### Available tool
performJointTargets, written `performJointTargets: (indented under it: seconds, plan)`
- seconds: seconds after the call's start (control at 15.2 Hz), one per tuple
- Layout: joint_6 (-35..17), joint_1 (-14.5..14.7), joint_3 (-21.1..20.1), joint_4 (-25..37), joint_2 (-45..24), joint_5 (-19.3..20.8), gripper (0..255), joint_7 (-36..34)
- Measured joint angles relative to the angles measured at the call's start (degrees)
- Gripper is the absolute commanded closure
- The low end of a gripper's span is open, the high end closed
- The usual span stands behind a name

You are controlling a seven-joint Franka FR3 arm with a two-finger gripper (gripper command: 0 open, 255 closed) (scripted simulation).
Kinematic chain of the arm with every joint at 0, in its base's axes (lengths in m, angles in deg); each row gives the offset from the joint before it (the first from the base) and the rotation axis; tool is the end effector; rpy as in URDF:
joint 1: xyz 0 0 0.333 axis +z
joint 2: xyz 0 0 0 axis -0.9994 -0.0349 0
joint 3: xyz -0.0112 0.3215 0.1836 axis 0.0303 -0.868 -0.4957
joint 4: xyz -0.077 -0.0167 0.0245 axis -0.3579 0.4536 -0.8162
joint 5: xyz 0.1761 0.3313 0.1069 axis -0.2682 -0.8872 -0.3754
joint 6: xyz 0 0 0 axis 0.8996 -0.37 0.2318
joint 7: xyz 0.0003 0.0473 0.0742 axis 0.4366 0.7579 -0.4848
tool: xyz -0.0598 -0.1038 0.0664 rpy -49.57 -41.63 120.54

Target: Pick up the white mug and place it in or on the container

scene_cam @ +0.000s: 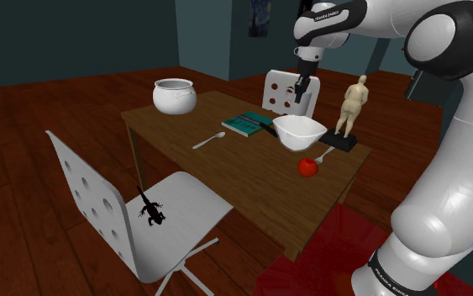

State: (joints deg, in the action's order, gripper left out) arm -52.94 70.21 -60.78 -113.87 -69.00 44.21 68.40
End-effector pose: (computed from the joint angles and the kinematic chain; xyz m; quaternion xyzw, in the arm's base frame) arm 0.5566 -0.2705 0.5408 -0.9907 -0.1350 -0.0193 0.0028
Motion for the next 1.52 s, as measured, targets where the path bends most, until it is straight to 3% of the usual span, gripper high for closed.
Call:
performJointTargets:
  seconds: [0.59, 0.99, 1.06, 1.52]
  plan:
    - [-6.5, 0.1, -0.1, -5.9, -0.7, -0.2, 255, 0.3]
    - [-6.9, 0.1, -0.1, -6.3, -0.6, -0.2, 255, 0.3]
    - [-6.9, 0.1, -0.1, -6.3, -0.6, -0.2, 0, 0.3]
    - [-6.1, 0.1, -0.1, -5.5, -0.5, -0.2, 0, 0.2]
